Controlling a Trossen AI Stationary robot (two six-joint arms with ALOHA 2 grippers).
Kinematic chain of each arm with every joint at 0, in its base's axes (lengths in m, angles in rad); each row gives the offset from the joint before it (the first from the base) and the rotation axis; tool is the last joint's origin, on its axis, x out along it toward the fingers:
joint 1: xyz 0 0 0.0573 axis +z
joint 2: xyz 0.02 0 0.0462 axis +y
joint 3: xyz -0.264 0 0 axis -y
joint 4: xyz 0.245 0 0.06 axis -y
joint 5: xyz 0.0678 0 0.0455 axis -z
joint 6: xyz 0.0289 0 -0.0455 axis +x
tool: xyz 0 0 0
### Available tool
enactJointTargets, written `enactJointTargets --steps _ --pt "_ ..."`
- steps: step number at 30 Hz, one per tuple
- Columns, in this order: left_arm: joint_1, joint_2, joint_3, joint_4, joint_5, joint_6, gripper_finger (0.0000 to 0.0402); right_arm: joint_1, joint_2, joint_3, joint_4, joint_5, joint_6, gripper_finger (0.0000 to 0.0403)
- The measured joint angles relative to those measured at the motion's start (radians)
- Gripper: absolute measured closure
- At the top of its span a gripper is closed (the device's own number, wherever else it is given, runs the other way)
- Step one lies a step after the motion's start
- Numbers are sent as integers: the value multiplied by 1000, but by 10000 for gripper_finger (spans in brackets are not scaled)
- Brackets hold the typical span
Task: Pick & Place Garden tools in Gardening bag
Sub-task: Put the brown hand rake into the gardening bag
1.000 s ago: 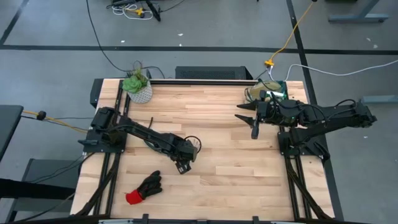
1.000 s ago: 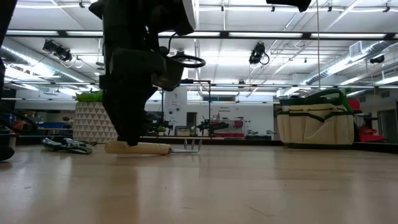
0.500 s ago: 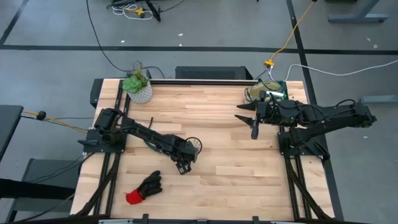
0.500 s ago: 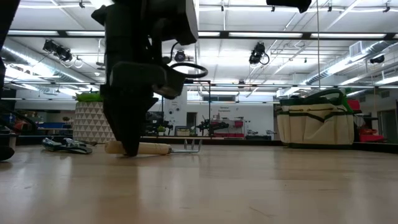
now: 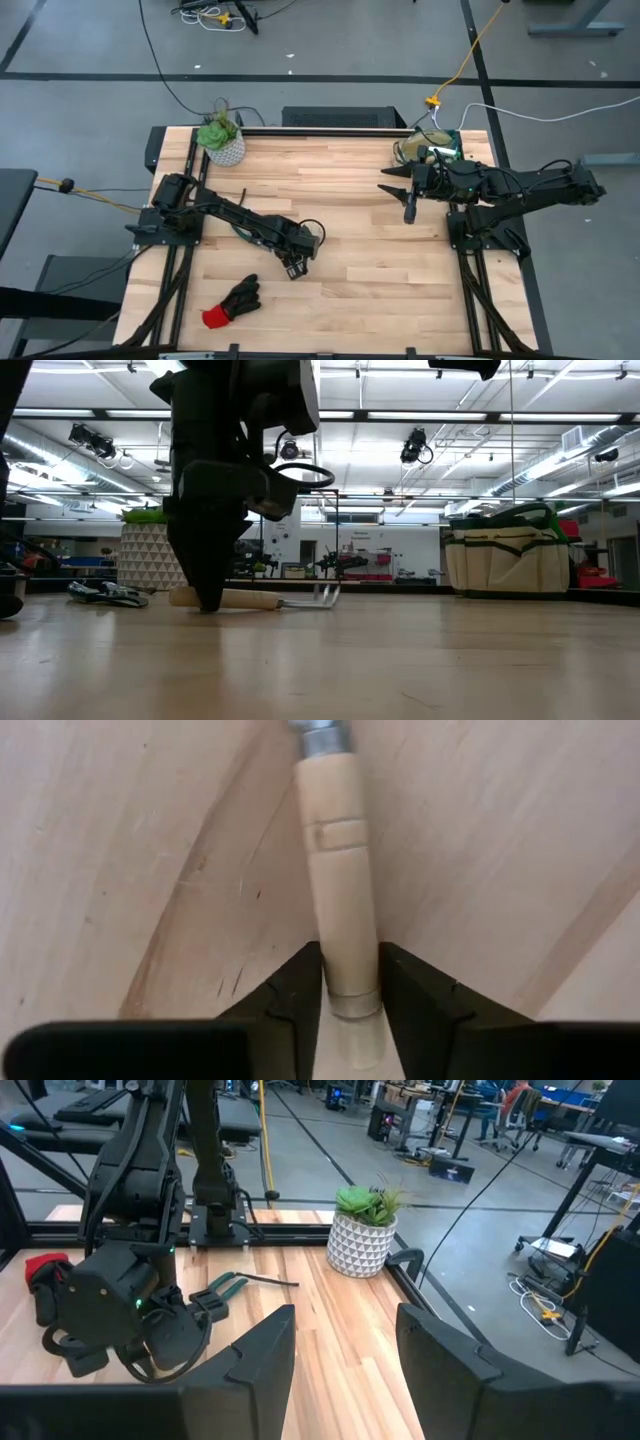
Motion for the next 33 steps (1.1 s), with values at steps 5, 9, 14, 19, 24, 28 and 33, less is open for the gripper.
enactJointTargets --steps 5,9,14,19,24,28,33 --pt "0 0 0 3 3 0 313 0 0 0 1 0 0 224" --pt "2 0 0 3 3 0 312 0 0 0 1 0 0 224" --pt "2 0 0 3 3 0 307 0 0 0 1 0 0 224" --pt "2 0 0 3 18 0 320 0 0 0 2 0 -1 224" --pt "3 1 10 -7 58 -1 317 0 0 0 36 0 -25 224" --pt "2 2 62 -72 75 38 317 0 -1 0 75 0 -32 224" --pt "15 2 148 -157 50 79 320 0 -6 0 97 0 -29 224"
